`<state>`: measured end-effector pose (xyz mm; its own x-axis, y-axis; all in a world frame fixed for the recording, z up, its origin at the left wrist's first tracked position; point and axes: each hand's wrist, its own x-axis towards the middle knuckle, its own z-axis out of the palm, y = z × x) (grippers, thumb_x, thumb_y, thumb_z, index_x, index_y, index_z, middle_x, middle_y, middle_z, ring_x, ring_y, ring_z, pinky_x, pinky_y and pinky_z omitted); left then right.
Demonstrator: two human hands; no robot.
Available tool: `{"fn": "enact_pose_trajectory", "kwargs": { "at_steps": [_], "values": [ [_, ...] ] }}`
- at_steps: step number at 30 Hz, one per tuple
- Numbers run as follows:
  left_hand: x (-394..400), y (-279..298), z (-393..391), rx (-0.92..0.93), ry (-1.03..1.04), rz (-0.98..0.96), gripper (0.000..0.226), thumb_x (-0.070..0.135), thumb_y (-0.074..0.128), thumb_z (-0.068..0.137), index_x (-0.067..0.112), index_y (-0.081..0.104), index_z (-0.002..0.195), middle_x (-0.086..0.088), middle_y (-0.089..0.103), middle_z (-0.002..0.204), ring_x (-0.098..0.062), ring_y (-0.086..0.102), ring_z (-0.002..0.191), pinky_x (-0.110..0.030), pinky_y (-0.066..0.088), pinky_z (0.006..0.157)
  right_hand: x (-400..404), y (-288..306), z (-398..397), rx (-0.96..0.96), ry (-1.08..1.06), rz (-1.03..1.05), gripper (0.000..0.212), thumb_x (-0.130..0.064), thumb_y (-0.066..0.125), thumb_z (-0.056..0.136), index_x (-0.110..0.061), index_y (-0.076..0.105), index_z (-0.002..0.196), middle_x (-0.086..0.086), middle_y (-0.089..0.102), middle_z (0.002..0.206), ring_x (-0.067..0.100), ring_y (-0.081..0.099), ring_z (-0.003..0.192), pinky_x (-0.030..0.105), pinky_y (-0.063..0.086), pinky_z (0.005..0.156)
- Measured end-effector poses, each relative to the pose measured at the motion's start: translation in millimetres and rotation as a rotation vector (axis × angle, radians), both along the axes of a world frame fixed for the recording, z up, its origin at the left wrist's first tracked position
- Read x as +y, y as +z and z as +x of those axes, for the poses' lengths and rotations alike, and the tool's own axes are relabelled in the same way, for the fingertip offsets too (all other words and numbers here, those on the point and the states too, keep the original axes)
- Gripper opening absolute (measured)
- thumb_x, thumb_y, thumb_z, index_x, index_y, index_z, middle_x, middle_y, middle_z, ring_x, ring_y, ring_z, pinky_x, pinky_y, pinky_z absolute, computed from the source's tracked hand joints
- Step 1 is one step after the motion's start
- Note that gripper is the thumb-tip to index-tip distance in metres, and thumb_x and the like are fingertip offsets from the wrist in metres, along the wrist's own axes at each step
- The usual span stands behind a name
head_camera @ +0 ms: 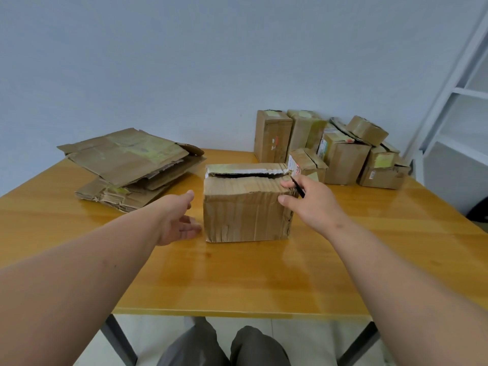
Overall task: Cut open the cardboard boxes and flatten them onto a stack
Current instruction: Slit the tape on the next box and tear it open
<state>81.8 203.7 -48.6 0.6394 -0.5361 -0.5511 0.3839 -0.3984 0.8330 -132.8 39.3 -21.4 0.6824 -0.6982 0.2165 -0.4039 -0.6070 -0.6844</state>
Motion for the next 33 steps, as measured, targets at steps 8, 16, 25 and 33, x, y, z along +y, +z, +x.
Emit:
{"fn": "enact_pose_trajectory", "kwargs": {
  "at_steps": [8, 16, 25, 33],
  "values": [
    [-0.1, 8.4, -3.1, 0.088, -0.082, -0.087, 0.074, 0.068, 0.035, 0.094, 0.011, 0.039, 0.142, -0.025, 0.058, 0.127, -0.037, 0.057, 0.115, -0.045, 0.046, 0.101, 2.6, -0.5, -0.1, 0.015, -0.007, -0.018, 0.036, -0.026, 0.064, 0.094, -0.023, 0.057, 0.128, -0.007, 0.060, 0.131, 0.014, 0.052, 0.118, 0.023, 0.033, 0.087],
    [1.6, 36.9, -22.1, -0.181, -0.254, 0.001, 0.066, 0.067, 0.043, 0.092, 0.014, 0.048, 0.132, -0.021, 0.059, 0.126, -0.033, 0.061, 0.108, -0.044, 0.049, 0.098, 4.9, -2.3, -0.7, 0.019, -0.039, -0.027, 0.028, -0.027, 0.062, 0.095, -0.024, 0.049, 0.120, -0.001, 0.058, 0.126, 0.021, 0.055, 0.110, 0.030, 0.041, 0.083],
    [15.1, 34.5, -23.1, -0.467, -0.393, -0.018, 0.073, 0.038, 0.074, 0.083, 0.024, 0.039, 0.146, 0.000, 0.061, 0.122, -0.019, 0.060, 0.108, -0.038, 0.044, 0.098, 12.2, -18.1, -1.5, 0.003, -0.163, 0.173, 0.042, -0.047, 0.054, 0.096, -0.016, 0.054, 0.126, 0.000, 0.062, 0.115, 0.022, 0.058, 0.105, 0.033, 0.047, 0.080],
    [16.8, 52.6, -15.9, -0.530, -0.041, -0.126, 0.037, 0.045, 0.062, 0.093, 0.013, 0.063, 0.110, -0.009, 0.070, 0.102, -0.029, 0.067, 0.097, -0.050, 0.053, 0.094, 11.8, 5.3, -11.1, -0.360, -0.106, 0.511, 0.011, -0.031, 0.064, 0.093, -0.022, 0.064, 0.100, -0.001, 0.064, 0.088, 0.012, 0.035, 0.051, 0.026, 0.030, 0.047]
  ]
}}
